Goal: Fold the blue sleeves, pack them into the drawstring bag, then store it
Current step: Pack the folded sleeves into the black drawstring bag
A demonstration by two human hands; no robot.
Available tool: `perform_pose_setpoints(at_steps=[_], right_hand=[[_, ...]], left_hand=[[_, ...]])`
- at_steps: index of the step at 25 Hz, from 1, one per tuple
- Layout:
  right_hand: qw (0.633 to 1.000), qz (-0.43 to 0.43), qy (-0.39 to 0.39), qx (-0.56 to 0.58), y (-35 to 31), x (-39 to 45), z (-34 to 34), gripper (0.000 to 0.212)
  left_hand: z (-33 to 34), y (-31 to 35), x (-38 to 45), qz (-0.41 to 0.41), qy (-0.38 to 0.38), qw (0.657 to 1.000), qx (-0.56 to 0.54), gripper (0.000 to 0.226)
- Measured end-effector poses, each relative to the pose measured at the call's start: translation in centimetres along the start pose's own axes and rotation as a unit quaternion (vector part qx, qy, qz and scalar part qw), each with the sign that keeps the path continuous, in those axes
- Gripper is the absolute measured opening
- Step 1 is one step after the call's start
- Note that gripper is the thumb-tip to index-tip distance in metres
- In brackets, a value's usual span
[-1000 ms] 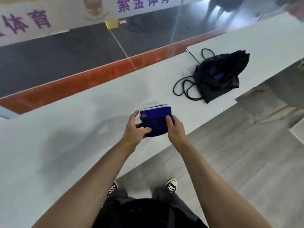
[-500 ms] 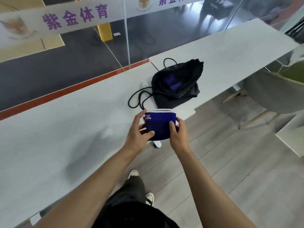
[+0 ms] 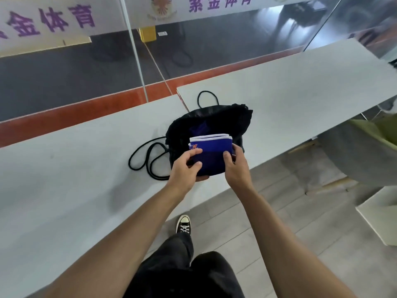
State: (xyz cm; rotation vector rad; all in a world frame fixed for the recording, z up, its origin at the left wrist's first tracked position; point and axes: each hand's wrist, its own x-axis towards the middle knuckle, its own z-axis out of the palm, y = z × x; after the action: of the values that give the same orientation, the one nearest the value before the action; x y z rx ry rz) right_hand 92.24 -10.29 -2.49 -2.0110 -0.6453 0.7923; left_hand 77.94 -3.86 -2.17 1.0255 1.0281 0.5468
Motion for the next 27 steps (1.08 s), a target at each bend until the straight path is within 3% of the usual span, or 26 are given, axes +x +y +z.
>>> perform_pose_setpoints(at_steps=[7,14,21,27], right_hand=[[0.994,-0.002,-0.095,-0.046,-1.4,8.5,-2.1,0.039],[0.977,-0.001,-0.184,-0.112,-2.9,16.2,-3.5,0.047],[0.931,0.036,-0.283,-0.229,-1.9,22.1,-1.1,0.046],[0.932,-0.007,-0.254,-0.258,-1.8,23.3,-1.2,0.052]], left_hand=[[3.9,0.7,6.8,-0.067,0.101,0.989,-0.08,0.038],[7.4,0.6,11.6,-0.035,0.166,0.985,-0.041,0.039],[7.9,-1.8,14.0,-0.021,0.201,0.96,0.194,0.031],[7.3,-2.8,15.5,0.04,0.215,0.866,0.449,0.022]])
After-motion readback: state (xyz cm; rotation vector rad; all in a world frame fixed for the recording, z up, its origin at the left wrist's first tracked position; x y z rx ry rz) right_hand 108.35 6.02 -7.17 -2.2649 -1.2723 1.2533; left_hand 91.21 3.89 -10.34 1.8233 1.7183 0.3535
